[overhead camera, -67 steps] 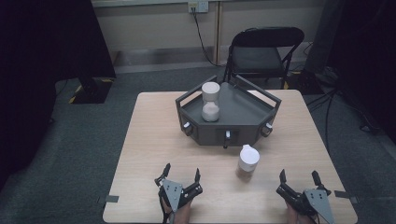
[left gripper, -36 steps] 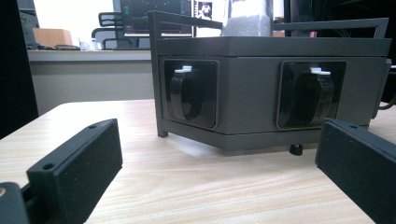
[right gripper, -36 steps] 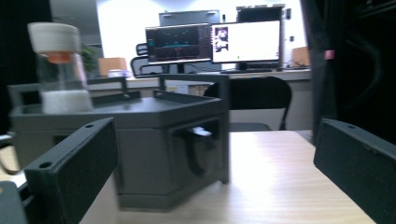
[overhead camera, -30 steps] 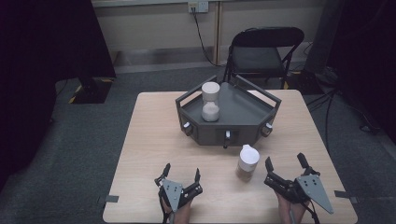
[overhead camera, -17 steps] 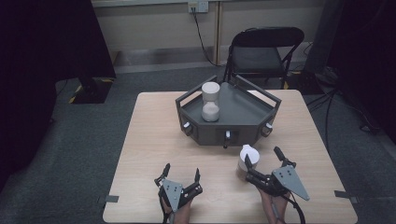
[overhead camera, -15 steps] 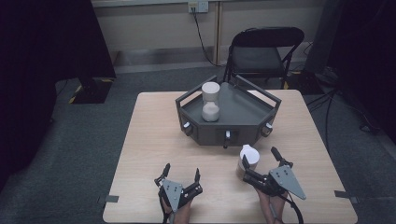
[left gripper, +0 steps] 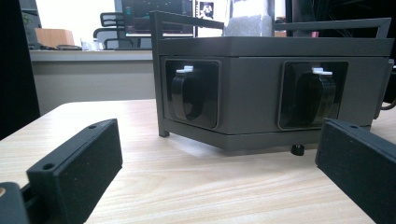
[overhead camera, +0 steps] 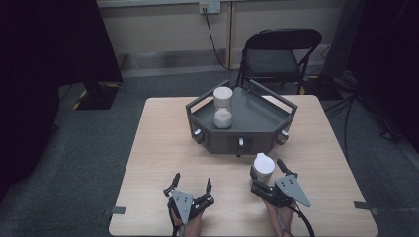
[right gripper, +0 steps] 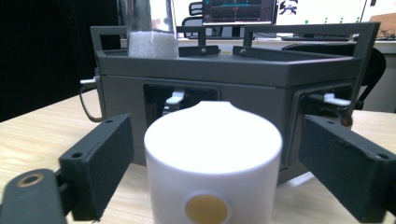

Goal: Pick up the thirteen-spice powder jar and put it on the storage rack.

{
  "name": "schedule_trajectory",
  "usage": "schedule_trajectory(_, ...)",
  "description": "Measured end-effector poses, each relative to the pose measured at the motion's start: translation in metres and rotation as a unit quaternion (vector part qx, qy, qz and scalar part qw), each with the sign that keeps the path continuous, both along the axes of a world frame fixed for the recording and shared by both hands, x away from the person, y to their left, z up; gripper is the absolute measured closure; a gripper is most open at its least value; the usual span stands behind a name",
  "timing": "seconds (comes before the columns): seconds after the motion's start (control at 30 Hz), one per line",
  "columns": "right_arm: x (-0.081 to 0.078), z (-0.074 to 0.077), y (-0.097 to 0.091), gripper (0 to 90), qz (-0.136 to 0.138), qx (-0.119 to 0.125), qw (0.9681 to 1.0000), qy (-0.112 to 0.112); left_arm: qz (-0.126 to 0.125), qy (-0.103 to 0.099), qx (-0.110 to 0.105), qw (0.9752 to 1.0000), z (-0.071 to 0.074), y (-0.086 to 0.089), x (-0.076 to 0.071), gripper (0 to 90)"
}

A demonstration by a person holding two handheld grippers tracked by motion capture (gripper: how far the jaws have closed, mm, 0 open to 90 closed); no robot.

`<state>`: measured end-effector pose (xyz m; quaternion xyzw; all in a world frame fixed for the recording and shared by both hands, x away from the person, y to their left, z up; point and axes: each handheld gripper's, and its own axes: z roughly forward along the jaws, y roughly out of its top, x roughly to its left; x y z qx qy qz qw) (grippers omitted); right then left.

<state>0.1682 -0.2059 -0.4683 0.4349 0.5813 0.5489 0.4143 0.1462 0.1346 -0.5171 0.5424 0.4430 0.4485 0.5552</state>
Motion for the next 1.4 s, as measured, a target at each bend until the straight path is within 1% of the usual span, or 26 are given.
schedule_trajectory(0.1,-0.0005,-0.0034,0.0024,13.3,-0.003,-0.002,1.0,-0.001,0.0,0.0,0.0,1.0,0.0,0.0,0.0,0.0)
schedule_trajectory(0.17,-0.0002,-0.0045,0.0031,14.9,-0.003,0.002,1.0,0.004,0.0,0.0,0.0,1.0,0.0,0.0,0.0,0.0)
schedule_trajectory(0.27,-0.0003,-0.0064,0.0036,17.6,-0.001,0.003,1.0,0.003,0.0,0.0,0.0,1.0,0.0,0.0,0.0,0.0)
schedule_trajectory(0.37,0.0009,-0.006,0.0055,19.4,-0.003,-0.001,1.0,0.009,0.0,0.0,0.0,1.0,0.0,0.0,0.0,0.0)
schedule_trajectory(0.47,0.001,-0.0061,0.0075,21.0,-0.01,0.001,0.9999,0.013,0.0,0.0,0.0,1.0,0.0,0.0,0.0,0.0)
schedule_trajectory(0.5,0.0016,-0.0053,0.0073,22.2,-0.011,0.002,0.9998,0.017,0.0,0.0,0.0,1.0,0.0,0.0,0.0,0.0)
schedule_trajectory(0.57,0.0027,-0.0055,0.0056,23.8,-0.009,0.007,0.9997,0.022,0.0,0.0,0.0,1.0,0.0,0.0,0.0,0.0)
schedule_trajectory(0.73,0.0036,-0.0062,0.0034,28.5,-0.003,0.005,0.9997,0.024,0.0,0.0,0.0,1.0,0.0,0.0,0.0,0.0)
schedule_trajectory(1.4,0.0053,-0.0019,0.0012,29.8,0.003,-0.005,0.9995,0.03,-0.002,0.0,0.0,1.0,0.0001,0.0005,0.0001,0.0)
